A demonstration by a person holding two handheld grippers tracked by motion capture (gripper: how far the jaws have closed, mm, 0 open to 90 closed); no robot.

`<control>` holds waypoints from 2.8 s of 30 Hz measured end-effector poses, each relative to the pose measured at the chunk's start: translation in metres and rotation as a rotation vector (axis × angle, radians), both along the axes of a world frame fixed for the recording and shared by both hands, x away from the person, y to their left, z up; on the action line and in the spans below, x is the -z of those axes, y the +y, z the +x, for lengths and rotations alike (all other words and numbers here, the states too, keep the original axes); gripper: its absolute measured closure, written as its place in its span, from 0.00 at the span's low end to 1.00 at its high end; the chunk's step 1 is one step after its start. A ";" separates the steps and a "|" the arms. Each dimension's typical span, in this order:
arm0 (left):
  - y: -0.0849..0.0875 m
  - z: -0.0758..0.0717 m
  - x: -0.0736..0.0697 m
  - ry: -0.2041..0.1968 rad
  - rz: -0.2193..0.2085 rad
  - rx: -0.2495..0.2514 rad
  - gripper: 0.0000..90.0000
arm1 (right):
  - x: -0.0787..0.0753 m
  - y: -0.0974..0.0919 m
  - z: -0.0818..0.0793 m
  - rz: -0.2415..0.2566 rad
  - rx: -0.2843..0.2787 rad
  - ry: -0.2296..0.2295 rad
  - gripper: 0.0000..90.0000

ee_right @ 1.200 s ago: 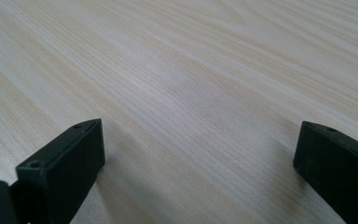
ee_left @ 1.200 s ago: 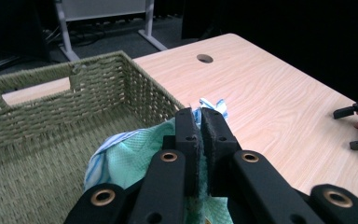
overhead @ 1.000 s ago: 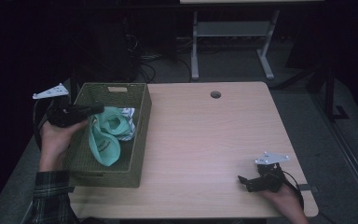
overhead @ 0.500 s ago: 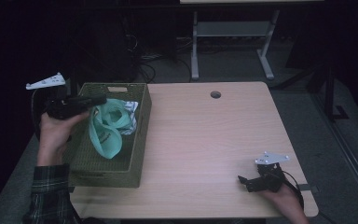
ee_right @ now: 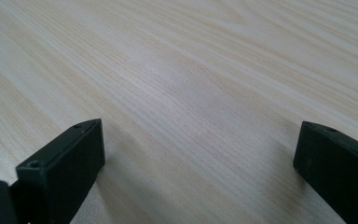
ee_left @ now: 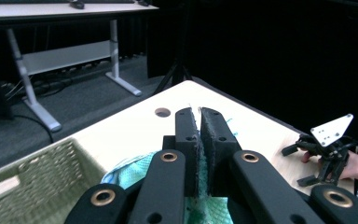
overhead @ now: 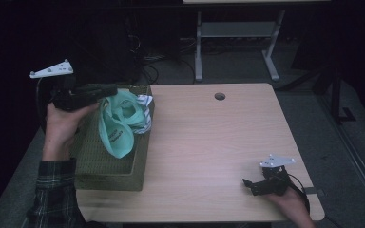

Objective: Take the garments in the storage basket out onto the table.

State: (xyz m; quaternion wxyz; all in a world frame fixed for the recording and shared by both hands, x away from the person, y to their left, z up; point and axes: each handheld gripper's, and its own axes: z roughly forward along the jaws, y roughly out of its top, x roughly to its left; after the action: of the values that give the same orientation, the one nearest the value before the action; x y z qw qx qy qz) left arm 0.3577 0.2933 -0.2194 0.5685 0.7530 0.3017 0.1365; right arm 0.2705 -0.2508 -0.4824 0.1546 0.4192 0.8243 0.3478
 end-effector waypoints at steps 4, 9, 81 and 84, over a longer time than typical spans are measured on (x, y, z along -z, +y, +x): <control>-0.011 0.002 -0.004 -0.010 -0.007 0.026 0.95 | 0.000 0.000 0.000 0.000 0.000 0.000 0.02; -0.026 0.004 -0.007 -0.015 -0.018 0.057 0.95 | 0.000 0.000 0.000 0.000 0.000 0.000 0.02; -0.265 0.016 0.155 0.169 0.078 0.397 0.95 | 0.000 0.000 0.000 0.002 0.004 0.005 0.02; -0.265 0.015 0.168 0.182 0.100 0.393 0.94 | 0.000 0.000 0.000 0.000 0.003 0.005 0.02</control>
State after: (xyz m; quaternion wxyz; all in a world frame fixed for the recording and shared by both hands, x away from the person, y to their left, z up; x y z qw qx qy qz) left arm 0.3725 0.0288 -0.3878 0.5166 0.8339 0.1918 -0.0306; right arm 0.2702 -0.2506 -0.4822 0.1531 0.4214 0.8239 0.3468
